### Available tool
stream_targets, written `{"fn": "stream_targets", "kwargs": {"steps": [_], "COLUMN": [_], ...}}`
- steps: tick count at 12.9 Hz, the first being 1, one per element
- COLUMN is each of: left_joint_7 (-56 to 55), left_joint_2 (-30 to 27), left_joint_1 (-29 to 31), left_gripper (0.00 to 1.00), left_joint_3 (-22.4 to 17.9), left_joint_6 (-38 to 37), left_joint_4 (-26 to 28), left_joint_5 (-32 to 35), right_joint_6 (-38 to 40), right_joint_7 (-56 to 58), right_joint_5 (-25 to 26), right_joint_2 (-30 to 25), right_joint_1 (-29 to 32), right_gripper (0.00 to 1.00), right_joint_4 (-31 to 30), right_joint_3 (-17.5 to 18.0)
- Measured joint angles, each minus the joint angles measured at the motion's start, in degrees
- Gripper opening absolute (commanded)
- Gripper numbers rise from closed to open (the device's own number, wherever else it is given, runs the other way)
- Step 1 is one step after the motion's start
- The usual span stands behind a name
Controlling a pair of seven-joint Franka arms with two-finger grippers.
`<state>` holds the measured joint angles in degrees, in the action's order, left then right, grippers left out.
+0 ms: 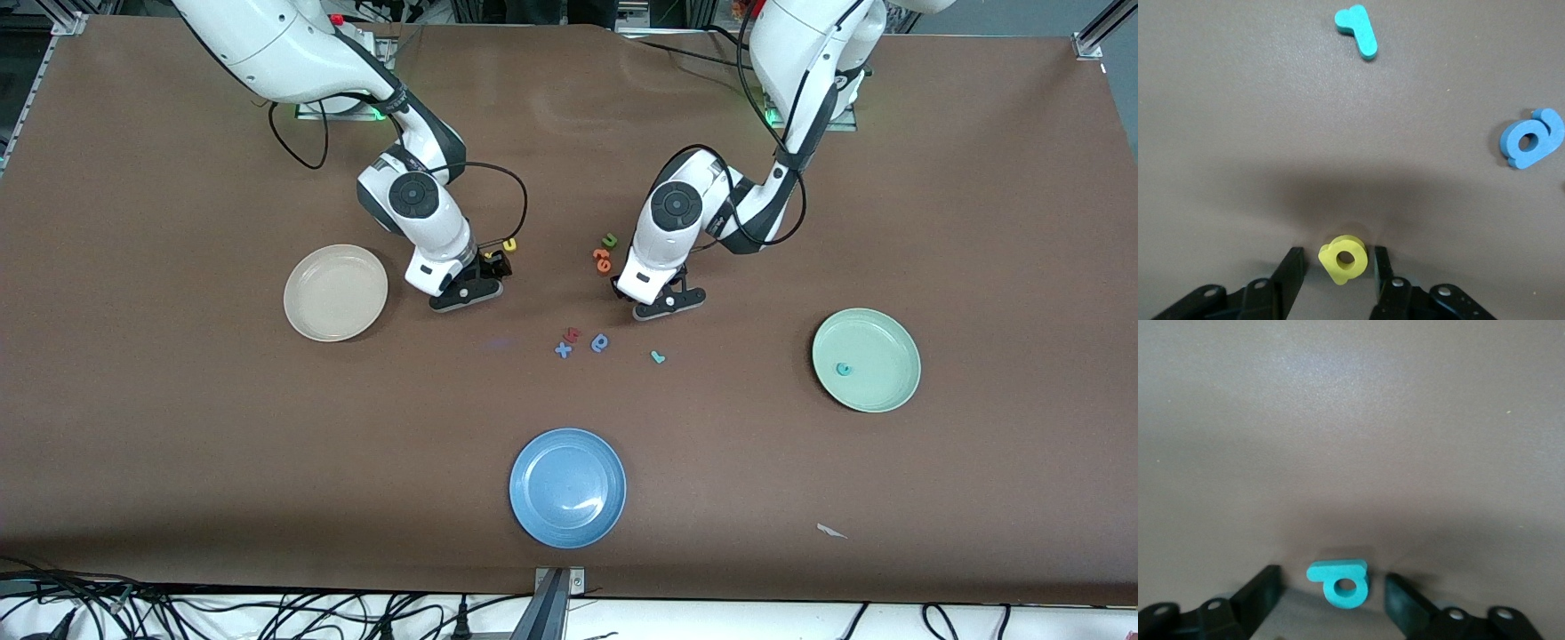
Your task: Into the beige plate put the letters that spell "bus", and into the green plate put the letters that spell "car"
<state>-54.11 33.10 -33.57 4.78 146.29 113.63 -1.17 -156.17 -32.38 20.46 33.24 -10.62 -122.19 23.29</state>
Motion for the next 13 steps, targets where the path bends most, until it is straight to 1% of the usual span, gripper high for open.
{"fn": "stream_targets", "kwargs": {"steps": [2,6,7,8,9,10,12,13], "left_joint_7": [-0.1,-0.4,-0.4,-0.4,-0.5,-0.5,-0.2,1.2], "left_joint_2": [0.0,-0.1,-0.2,-0.2,-0.2,-0.1,-0.2,-0.3], "left_joint_1": [0.0,0.0,0.0,0.0,0.0,0.0,0.8,1.9], "left_gripper": [0.37,0.27,0.24,0.22,0.21,0.19,0.17,0.17], "left_joint_3": [0.0,-0.2,-0.2,-0.2,-0.2,-0.2,-0.9,-1.2], "left_joint_6": [0.0,0.0,0.0,0.0,0.0,0.0,-0.5,-2.1], "left_joint_4": [0.0,-0.1,-0.1,-0.1,-0.1,-0.2,-1.3,-2.5], "left_joint_5": [0.0,0.0,0.0,0.0,0.0,0.0,0.0,0.0], "right_joint_6": [0.0,0.0,0.0,0.0,0.0,0.0,-0.2,-0.3], "right_joint_7": [0.0,0.0,0.0,0.0,0.0,0.0,0.0,0.0], "right_joint_5": [0.5,0.7,0.7,0.7,0.8,0.8,0.8,0.8], "right_joint_2": [0.0,0.0,0.0,-0.1,-0.1,-0.1,-0.3,-0.4], "right_joint_1": [0.0,0.0,0.0,0.0,0.0,0.0,0.1,0.1], "right_gripper": [0.31,0.25,0.25,0.27,0.48,0.72,0.73,0.75], "right_joint_4": [-0.1,-0.1,-0.1,-0.1,-0.1,-0.1,-0.1,-0.1], "right_joint_3": [-0.1,-0.2,-0.2,-0.2,-0.2,-0.2,-0.3,-0.3]}}
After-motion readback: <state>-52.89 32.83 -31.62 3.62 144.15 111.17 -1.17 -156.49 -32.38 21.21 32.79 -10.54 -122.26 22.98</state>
